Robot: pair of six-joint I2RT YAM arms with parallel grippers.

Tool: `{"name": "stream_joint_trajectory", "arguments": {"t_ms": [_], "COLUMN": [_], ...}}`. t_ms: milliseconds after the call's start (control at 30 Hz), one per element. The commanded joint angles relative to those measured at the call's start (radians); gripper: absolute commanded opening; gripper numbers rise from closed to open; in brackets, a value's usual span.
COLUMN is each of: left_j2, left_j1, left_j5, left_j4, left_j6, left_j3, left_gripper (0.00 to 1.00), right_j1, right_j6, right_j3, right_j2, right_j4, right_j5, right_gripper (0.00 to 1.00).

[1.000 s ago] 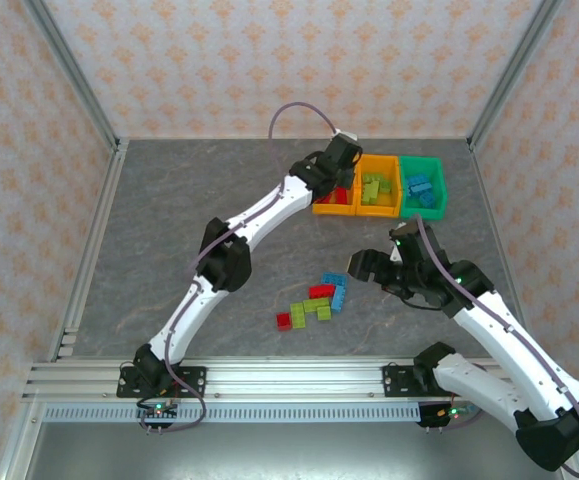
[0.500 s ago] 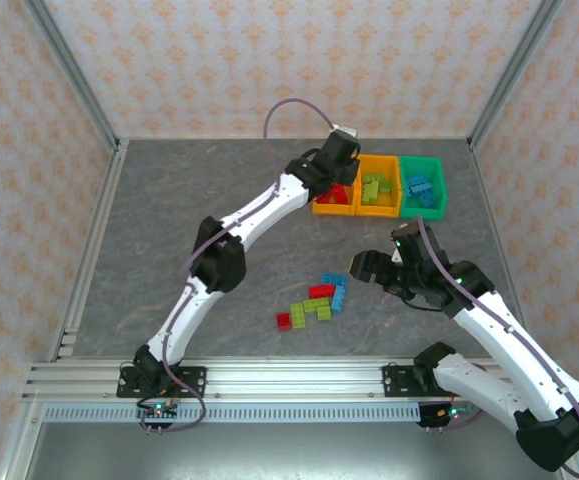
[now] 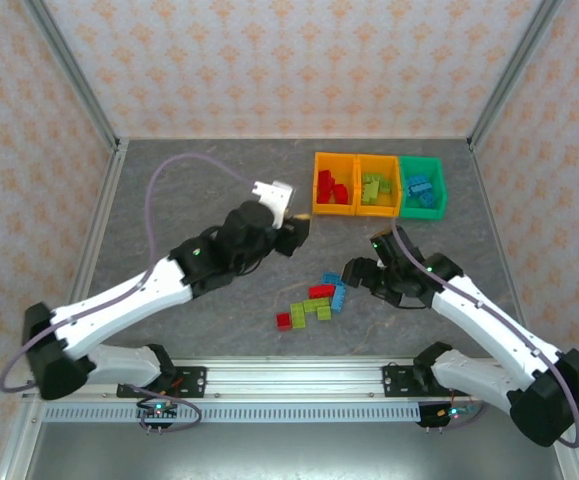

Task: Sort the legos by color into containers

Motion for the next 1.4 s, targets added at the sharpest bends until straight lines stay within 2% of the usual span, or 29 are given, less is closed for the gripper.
{"name": "stream_joint_trajectory", "arguments": {"t_ms": [0,100,267,367,500,667,900,1000,1100,1200,1267,1367], "left_j2": [-0.141,-0.266,-0.405,-0.465,-0.507,-0.503,-0.535,-0.554,-0.575,-0.605,-0.637,-0.698], "left_j1": [-0.008,-0.008,-0.007,-0.008,-0.008,-0.008,-0.008,-0.008,-0.007,-0.003,0.008,0.029], "left_j5": [0.004,0.045,0.044,0.018,-0.008,0.008,0.024,0.021,0.041,0.134,0.218,0.258], "left_j4": [-0.142,-0.301,-0.479,-0.490,-0.442,-0.453,-0.453,-0.453,-0.446,-0.424,-0.403,-0.363], "left_j6": [0.076,0.147,0.328,0.414,0.443,0.480,0.482,0.480,0.483,0.501,0.511,0.508], "left_j3": [-0.089,-0.093,-0.106,-0.171,-0.254,-0.277,-0.309,-0.311,-0.317,-0.324,-0.330,-0.350], "left_gripper": [0.49,0.51,0.65,0.72,0.78,0.84,0.86,0.87,0.87,0.95,1.00,1.00], "right_j1": [0.043,0.087,0.144,0.156,0.165,0.175,0.175,0.176,0.175,0.169,0.121,-0.027], "right_j6": [0.042,0.051,0.047,0.050,0.055,0.057,0.097,0.113,0.126,0.120,0.074,-0.018], "right_j3": [-0.027,-0.034,-0.025,-0.031,-0.037,-0.042,-0.065,-0.062,-0.054,-0.024,0.025,0.084], "right_j2": [0.029,0.082,0.202,0.266,0.352,0.404,0.352,0.279,0.139,0.019,-0.014,0.004], "right_j4": [0.093,0.130,0.173,0.211,0.258,0.246,0.211,0.173,0.122,0.075,0.046,0.086], "right_j5": [0.005,0.022,0.055,0.066,0.046,0.089,0.188,0.240,0.345,0.502,0.592,0.619], "right_gripper": [0.79,0.77,0.73,0.69,0.63,0.44,0.24,0.19,0.16,0.15,0.15,0.15]}}
